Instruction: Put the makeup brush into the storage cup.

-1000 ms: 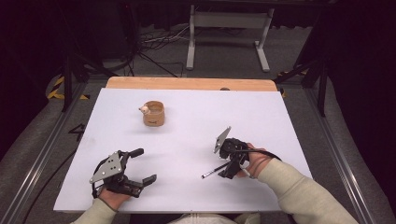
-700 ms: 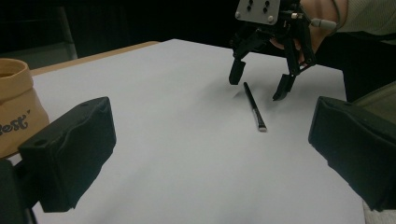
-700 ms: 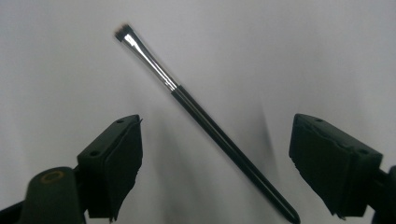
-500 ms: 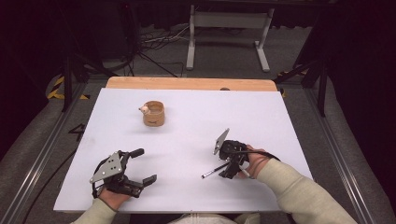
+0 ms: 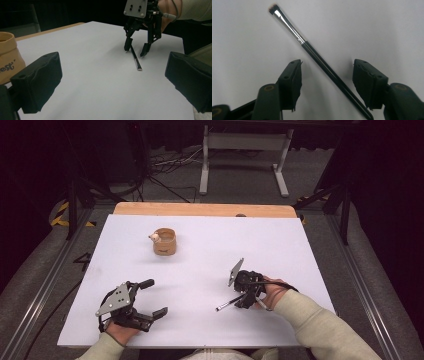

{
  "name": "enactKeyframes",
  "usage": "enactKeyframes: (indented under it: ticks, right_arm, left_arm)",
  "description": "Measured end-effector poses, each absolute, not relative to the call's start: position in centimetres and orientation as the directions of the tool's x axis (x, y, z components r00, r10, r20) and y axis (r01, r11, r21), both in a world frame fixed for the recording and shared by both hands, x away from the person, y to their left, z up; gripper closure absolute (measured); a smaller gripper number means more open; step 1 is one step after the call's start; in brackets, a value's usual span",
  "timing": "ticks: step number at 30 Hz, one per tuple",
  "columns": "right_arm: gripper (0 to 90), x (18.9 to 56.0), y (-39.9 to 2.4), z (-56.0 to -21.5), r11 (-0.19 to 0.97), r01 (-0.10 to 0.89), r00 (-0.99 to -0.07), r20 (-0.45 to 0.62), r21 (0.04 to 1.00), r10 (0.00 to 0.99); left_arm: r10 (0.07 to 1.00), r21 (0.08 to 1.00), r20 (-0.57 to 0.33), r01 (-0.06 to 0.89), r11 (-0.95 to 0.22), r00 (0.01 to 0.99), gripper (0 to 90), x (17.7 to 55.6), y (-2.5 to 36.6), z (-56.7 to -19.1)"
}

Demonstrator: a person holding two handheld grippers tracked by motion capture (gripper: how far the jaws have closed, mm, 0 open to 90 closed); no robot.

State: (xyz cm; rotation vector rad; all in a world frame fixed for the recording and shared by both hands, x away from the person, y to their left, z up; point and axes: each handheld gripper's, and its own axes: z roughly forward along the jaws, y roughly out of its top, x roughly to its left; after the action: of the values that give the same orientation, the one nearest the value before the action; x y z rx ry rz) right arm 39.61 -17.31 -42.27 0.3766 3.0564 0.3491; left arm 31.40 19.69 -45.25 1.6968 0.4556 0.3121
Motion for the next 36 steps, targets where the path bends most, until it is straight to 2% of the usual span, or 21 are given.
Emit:
enactKeyframes:
  ticks: [6,13,18,22,26,36]
  right_arm:
    - [49.2,39.63,-17.20,-42.28,0.951,0.217,-0.973,-0.025,0.218,0.228]
    - [63.1,39.40,-16.96,-42.10,0.961,0.192,-0.979,-0.027,0.198,0.201]
    - [65.9,39.33,-16.82,-42.08,0.965,0.181,-0.981,-0.030,0.188,0.190]
    - [71.6,39.26,-16.71,-42.04,0.968,0.172,-0.983,-0.027,0.183,0.180]
    - [81.9,39.08,-16.54,-42.01,0.975,0.141,-0.989,-0.028,0.169,0.147]
    - [83.7,38.96,-16.50,-41.98,0.978,0.125,-0.991,-0.029,0.169,0.132]
  left_arm:
    - [0.464,0.983,-0.048,0.123,-0.133,0.885,1.8,31.41,19.70,-45.25]
    - [0.465,0.984,-0.047,0.122,-0.133,0.884,1.9,31.39,19.71,-45.25]
    - [0.465,0.983,-0.047,0.122,-0.134,0.884,1.8,31.40,19.72,-45.25]
    - [0.465,0.984,-0.046,0.121,-0.132,0.884,1.8,31.40,19.71,-45.25]
    - [0.463,0.983,-0.048,0.123,-0.133,0.885,1.8,31.41,19.73,-45.25]
    - [0.466,0.984,-0.043,0.119,-0.134,0.884,1.9,31.42,19.76,-45.24]
